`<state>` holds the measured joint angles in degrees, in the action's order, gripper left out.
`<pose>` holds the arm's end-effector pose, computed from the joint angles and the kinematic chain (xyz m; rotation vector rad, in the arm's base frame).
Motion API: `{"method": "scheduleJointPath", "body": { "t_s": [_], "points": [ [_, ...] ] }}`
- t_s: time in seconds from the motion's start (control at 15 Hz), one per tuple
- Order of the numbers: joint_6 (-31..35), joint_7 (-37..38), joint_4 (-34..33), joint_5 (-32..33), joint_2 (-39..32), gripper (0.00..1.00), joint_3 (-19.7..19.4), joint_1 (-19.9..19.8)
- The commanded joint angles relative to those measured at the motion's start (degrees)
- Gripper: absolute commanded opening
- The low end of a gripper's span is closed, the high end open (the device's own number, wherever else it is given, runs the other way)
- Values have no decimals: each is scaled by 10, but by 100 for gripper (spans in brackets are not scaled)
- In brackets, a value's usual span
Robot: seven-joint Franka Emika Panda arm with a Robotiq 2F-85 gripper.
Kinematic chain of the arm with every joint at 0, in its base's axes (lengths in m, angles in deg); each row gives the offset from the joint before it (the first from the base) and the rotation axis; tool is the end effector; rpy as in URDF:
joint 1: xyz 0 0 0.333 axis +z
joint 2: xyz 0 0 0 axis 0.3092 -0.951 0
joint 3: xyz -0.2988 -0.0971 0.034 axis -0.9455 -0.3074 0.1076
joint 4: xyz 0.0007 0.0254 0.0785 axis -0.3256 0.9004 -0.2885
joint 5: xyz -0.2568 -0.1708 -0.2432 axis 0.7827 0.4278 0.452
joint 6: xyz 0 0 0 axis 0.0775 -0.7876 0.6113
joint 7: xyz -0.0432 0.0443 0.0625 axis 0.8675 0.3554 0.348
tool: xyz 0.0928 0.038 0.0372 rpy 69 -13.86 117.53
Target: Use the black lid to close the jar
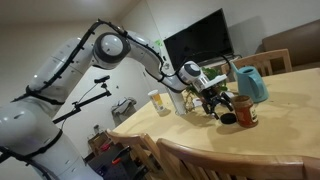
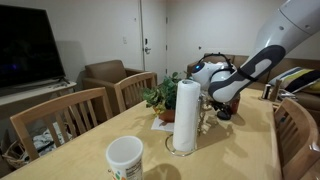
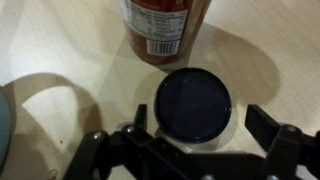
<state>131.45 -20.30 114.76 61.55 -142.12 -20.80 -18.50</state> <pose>0.6885 -0.0714 0.0779 2.1205 1.6825 -0.7039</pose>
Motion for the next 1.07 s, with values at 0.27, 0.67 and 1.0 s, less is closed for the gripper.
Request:
{"method": "scheduleJointPath", "body": {
  "t_s": [0.27,0.67,1.0],
  "points": [
    [41,4,19,16,2,100,-2,-1],
    [33,-1,5,10,-10,100,-3,-4],
    [34,-7,2,5,-13,100,-1,-15]
  ]
}}
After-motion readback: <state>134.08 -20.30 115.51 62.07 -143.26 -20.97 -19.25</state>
